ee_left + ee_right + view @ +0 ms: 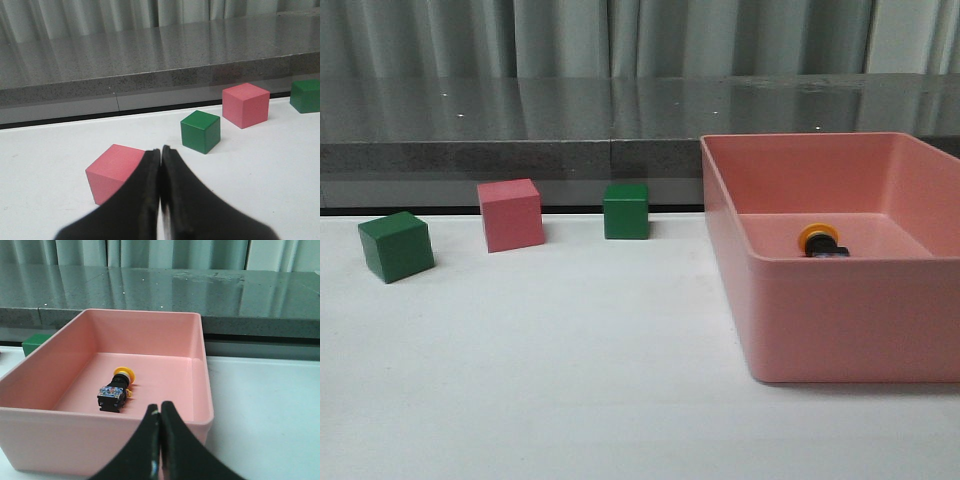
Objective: Place and stand button with both arms
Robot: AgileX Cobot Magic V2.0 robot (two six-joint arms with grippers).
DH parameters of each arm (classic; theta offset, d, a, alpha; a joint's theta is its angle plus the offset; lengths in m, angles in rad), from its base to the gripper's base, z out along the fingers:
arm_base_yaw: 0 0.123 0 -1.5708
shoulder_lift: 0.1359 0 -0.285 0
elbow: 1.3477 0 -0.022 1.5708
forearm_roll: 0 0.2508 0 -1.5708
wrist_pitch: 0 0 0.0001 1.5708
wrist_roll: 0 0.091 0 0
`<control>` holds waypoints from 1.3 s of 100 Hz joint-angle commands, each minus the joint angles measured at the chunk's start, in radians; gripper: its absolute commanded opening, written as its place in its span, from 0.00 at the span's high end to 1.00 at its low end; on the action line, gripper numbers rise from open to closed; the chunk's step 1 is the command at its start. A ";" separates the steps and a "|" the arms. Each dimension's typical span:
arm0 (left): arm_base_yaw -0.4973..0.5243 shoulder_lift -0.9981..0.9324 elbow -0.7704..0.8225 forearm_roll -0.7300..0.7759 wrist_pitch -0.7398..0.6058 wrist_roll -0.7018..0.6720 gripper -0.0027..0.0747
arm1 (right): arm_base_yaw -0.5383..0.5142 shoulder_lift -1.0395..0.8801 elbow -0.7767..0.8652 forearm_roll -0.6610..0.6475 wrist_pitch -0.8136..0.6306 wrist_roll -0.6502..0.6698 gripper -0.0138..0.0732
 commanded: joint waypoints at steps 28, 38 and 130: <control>0.001 -0.029 0.045 -0.008 -0.077 -0.008 0.99 | -0.004 -0.016 -0.011 -0.010 -0.074 -0.002 0.97; 0.001 -0.029 0.045 -0.008 -0.077 -0.008 0.99 | -0.004 -0.016 -0.011 -0.010 -0.074 -0.002 0.97; 0.001 -0.029 0.045 -0.008 -0.077 -0.008 0.99 | 0.002 0.619 -0.761 0.067 0.295 0.033 0.97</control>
